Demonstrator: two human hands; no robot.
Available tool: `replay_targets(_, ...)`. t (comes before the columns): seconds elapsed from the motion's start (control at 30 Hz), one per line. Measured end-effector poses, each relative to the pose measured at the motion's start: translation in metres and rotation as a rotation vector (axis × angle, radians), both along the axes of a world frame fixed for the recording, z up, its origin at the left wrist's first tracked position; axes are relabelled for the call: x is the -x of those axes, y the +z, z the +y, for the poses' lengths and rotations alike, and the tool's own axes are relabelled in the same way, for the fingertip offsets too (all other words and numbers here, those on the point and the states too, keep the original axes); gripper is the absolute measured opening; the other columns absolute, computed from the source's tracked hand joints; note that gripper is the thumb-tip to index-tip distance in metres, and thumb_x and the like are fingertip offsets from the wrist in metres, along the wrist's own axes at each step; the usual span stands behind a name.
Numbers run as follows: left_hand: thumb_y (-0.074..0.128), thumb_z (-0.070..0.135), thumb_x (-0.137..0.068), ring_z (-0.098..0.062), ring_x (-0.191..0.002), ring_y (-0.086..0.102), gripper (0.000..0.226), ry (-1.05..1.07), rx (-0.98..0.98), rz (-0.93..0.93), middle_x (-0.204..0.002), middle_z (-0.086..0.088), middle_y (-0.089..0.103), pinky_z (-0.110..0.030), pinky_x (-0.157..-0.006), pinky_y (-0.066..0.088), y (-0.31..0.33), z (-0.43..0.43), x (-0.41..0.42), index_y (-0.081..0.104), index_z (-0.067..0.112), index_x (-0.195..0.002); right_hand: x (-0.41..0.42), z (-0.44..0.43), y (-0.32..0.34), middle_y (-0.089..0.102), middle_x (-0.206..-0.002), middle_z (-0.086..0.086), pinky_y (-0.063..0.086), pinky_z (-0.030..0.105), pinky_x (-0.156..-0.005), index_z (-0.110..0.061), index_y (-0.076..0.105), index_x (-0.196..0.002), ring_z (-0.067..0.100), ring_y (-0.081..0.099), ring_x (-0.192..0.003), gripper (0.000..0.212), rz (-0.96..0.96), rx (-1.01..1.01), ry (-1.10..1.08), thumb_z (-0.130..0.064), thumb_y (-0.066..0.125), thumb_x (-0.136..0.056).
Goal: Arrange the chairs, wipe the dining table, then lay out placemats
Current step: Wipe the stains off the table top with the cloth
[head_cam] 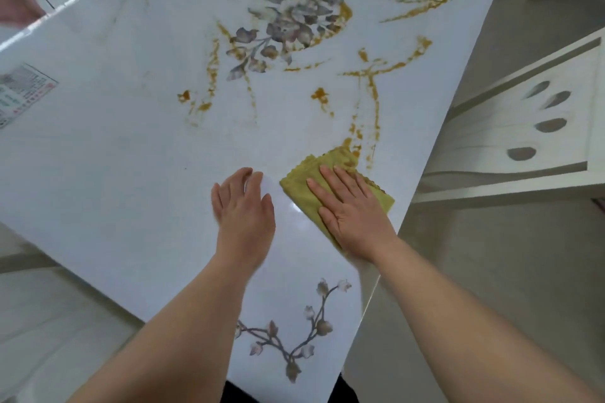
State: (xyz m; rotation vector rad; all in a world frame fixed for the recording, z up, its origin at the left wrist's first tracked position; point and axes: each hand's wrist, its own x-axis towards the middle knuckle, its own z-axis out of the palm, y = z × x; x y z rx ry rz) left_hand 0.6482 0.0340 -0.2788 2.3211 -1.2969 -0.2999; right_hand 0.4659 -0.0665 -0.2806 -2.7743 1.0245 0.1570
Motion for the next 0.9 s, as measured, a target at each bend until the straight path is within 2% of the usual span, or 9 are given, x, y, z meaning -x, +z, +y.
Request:
replay_targets(0.1,0.053,0.015,-0.088,-0.024,-0.127,0.030,0.042,0.039,0.022,-0.036,-0.137,-0.005,0.041,-0.049,-0.116,0.010,-0.004,-0.004,0.006,0.048,0.012,-0.130,0.007,-0.044,0.003,-0.008,-0.156,-0.012,-0.007,0.036,-0.118,-0.039,-0.002,-0.146,0.014,-0.006,-0.147,0.056,0.009,-0.004,-0.015,-0.051,0.000,-0.092)
replay_targets(0.23,0.045,0.018,-0.090,-0.026,-0.125,0.033,0.040,0.041,0.024,-0.113,-0.134,-0.006,0.041,-0.050,-0.115,0.012,-0.009,-0.003,0.007,0.047,0.010,-0.128,0.018,-0.097,0.005,-0.003,-0.160,-0.008,-0.005,0.036,-0.119,-0.038,0.001,-0.150,0.015,-0.005,-0.147,0.064,0.037,0.019,-0.135,-0.053,-0.005,-0.088)
replay_targets(0.33,0.036,0.025,-0.088,-0.026,-0.126,0.037,0.043,0.061,-0.003,-0.151,-0.133,-0.005,0.041,-0.051,-0.115,0.013,-0.012,-0.007,0.011,0.046,0.011,-0.127,0.016,-0.128,0.000,-0.001,-0.161,-0.003,-0.004,0.040,-0.119,-0.033,0.003,-0.152,0.018,-0.003,-0.147,0.061,0.058,0.044,-0.220,-0.047,0.002,-0.093)
replay_targets(0.43,0.034,0.026,-0.087,-0.027,-0.126,0.037,0.045,0.068,-0.021,-0.181,-0.133,-0.006,0.043,-0.053,-0.114,0.016,-0.014,-0.007,0.012,0.047,0.011,-0.128,0.000,-0.125,-0.002,-0.006,-0.161,0.001,-0.004,0.044,-0.118,-0.028,-0.002,-0.152,0.022,-0.004,-0.147,0.055,0.101,0.051,-0.317,-0.040,0.010,-0.100)
replay_targets(0.57,0.033,0.028,-0.088,-0.026,-0.126,0.037,0.047,0.075,-0.031,-0.196,-0.133,-0.007,0.043,-0.051,-0.115,0.016,-0.014,-0.008,0.013,0.046,0.008,-0.130,-0.024,-0.073,-0.005,-0.003,-0.161,0.003,-0.005,0.046,-0.118,-0.026,0.002,-0.153,0.025,-0.002,-0.147,0.062,0.039,0.058,-0.157,-0.042,-0.001,-0.093)
replay_targets(0.7,0.033,0.029,-0.090,-0.026,-0.125,0.039,0.048,0.090,-0.015,-0.204,-0.133,-0.009,0.046,-0.053,-0.113,0.019,-0.013,-0.007,0.012,0.047,0.006,-0.129,-0.038,-0.038,-0.004,0.018,-0.158,0.006,0.001,0.046,-0.118,-0.023,0.024,-0.150,0.028,0.016,-0.146,0.059,-0.012,0.016,0.066,-0.040,0.014,-0.095)
replay_targets(0.8,0.034,0.029,-0.090,-0.026,-0.125,0.038,0.047,0.088,-0.003,-0.195,-0.132,-0.009,0.045,-0.054,-0.113,0.020,-0.013,-0.007,0.012,0.047,0.005,-0.128,-0.036,-0.067,-0.001,0.009,-0.160,0.000,-0.003,0.042,-0.118,-0.029,0.016,-0.152,0.022,0.007,-0.147,0.062,0.003,0.009,0.183,-0.044,0.005,-0.092)
replay_targets(0.9,0.033,0.028,-0.091,-0.025,-0.126,0.037,0.047,0.083,-0.005,-0.185,-0.133,-0.008,0.044,-0.053,-0.113,0.019,-0.013,-0.006,0.011,0.046,0.005,-0.129,-0.035,-0.110,0.000,0.004,-0.161,-0.003,-0.001,0.041,-0.119,-0.032,0.010,-0.152,0.019,0.002,-0.147,0.062,-0.020,0.041,0.061,-0.045,0.002,-0.092)
